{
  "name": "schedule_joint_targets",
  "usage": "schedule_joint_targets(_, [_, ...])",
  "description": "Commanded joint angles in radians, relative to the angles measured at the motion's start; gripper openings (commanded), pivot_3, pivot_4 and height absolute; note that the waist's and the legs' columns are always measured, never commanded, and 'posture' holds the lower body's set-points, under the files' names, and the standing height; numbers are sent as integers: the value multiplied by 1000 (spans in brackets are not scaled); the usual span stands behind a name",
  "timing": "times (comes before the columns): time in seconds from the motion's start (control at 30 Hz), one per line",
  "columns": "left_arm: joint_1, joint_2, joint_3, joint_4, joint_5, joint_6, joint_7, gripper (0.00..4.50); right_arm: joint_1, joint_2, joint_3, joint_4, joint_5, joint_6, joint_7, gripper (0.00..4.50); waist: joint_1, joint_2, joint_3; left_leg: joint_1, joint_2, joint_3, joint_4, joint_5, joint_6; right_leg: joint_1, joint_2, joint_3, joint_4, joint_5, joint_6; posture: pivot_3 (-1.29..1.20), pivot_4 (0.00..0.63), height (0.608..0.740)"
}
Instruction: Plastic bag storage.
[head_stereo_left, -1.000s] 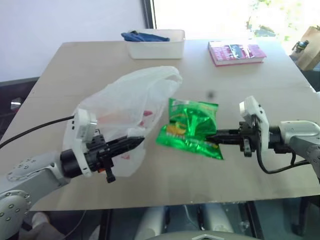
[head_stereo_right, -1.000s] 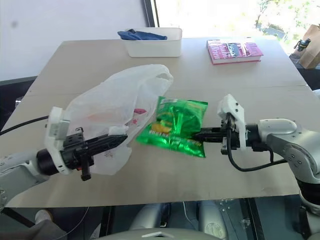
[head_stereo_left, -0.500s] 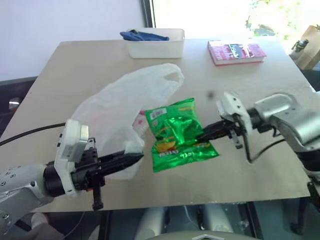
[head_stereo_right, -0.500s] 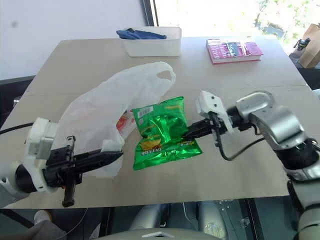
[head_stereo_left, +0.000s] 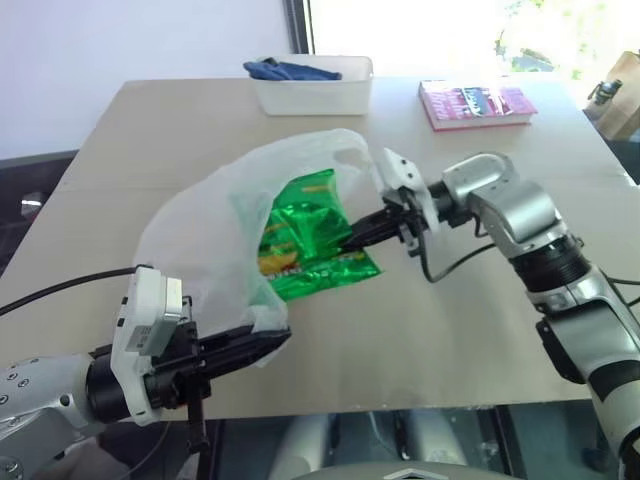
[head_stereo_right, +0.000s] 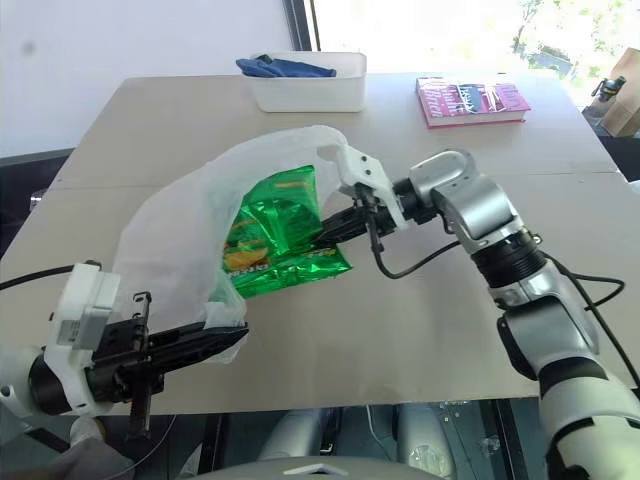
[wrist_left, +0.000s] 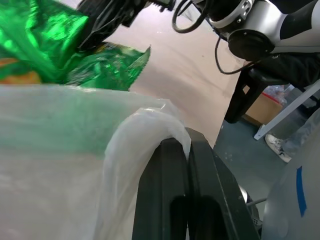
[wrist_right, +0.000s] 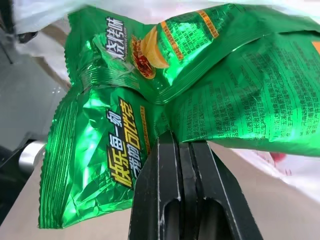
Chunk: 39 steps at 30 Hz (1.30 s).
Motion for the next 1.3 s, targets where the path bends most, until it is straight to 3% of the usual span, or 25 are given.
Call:
schedule_joint_targets(0.03, [1,-1,-1,-15,-2,-35,-17,0,-40,68,21,85,-74,-69,-51,14,-2,0,0,0,0,0,0,0,0,0,0,0,0,0,0,0,150,740])
schedule_joint_targets(0.2, [25,-13,-7,-25,18,-53,-26,0,-98,193,4,296,-175,-154,-189,14,-6,0,0,0,0,0,0,0,-1,-1,1,0,1,0,0,0,150,740])
schedule_joint_targets(0.37, [43,-37,-32,-32,68,-79,-9,0,-140,332,-50,327,-153,-51,-288,14,-13,1,0,0,0,0,-1,0,-1,-2,1,-3,1,0,0,0,150,740])
schedule_joint_targets(0.5, [43,-48,-63,-35,93,-95,-3,0,-102,463,-6,273,-109,75,-243,14,-23,1,0,0,0,0,-1,1,-1,-2,1,-4,1,0,0,0,150,740])
schedule_joint_targets(0.57, [44,-52,-73,-38,107,-102,-3,0,-79,501,40,268,-132,54,-220,14,-28,1,0,0,0,0,-1,1,-1,-2,1,-4,2,0,0,0,150,740])
schedule_joint_targets(0.63, [42,-53,-77,-38,104,-109,4,0,-64,524,85,306,-216,-37,-290,901,-29,1,0,0,0,0,-1,1,-1,-2,1,-4,2,0,0,0,150,740])
schedule_joint_targets(0.73, [54,-64,-72,-39,105,-118,15,0,-72,542,16,355,-263,-166,-457,2207,-26,1,0,0,-1,-1,0,1,-2,-2,1,-5,3,0,0,0,150,740])
schedule_joint_targets(0.8, [58,-75,-71,-37,101,-124,36,0,-65,492,3,326,-275,-198,-450,2868,-23,0,0,0,-1,-3,1,2,-3,-1,1,-6,4,0,0,0,150,740])
schedule_joint_targets(0.9, [51,-90,-81,-28,105,-134,67,0,-43,400,-44,224,-224,-105,-386,2868,-18,1,0,0,-1,-3,2,2,-3,-1,1,-6,4,0,0,0,150,740])
schedule_joint_targets(0.97, [39,-98,-92,-20,112,-139,89,0,-31,337,-72,155,-195,-49,-360,3355,-18,1,0,0,-1,-4,2,2,-3,-1,0,-7,4,0,0,0,150,740])
schedule_joint_targets(1.03, [23,-101,-101,-10,103,-141,109,0,2,258,-85,49,-197,-35,-348,4218,-20,1,0,0,-1,-4,1,2,-3,-1,1,-7,4,0,0,0,150,740])
schedule_joint_targets(1.07, [14,-101,-105,-5,103,-142,120,0,19,222,-95,-11,-190,-19,-342,4370,-21,1,0,0,-1,-4,1,2,-3,-1,1,-6,4,0,0,0,150,740])
schedule_joint_targets(1.2, [-35,-95,-123,27,89,-137,163,0,84,57,-101,-245,-182,41,-299,4370,-22,1,0,-1,-1,-3,1,2,-3,-1,1,-6,4,0,0,0,150,740])
schedule_joint_targets(1.3, [-50,-85,-131,33,84,-131,168,0,92,-4,-95,-265,-245,18,-361,4370,-26,1,0,0,-1,-2,1,2,-3,-1,1,-5,5,0,0,0,150,740])
